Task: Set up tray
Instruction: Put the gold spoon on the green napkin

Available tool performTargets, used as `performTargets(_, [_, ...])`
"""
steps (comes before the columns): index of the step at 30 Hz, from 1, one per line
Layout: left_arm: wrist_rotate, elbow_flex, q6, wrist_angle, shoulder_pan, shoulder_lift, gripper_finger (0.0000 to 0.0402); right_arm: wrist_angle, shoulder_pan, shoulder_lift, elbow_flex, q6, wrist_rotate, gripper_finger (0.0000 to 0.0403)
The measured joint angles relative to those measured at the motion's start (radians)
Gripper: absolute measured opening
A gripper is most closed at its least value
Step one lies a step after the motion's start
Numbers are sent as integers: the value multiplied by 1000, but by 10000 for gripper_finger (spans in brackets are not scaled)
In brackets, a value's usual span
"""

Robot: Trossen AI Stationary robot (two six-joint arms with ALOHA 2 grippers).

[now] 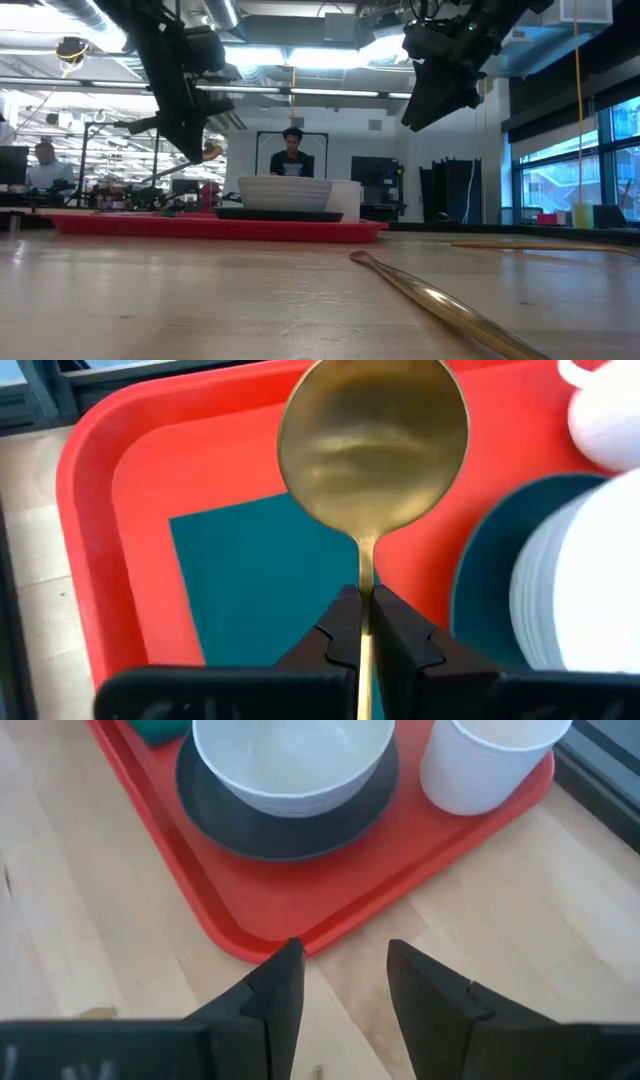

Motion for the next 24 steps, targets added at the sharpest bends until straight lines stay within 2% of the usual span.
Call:
performTargets(11, [98,0,-40,-7,107,50,8,6,0,0,0,-7,0,147])
performTargets(24, [129,0,-47,2,154,250,10,-27,0,0,0,-29,0,147])
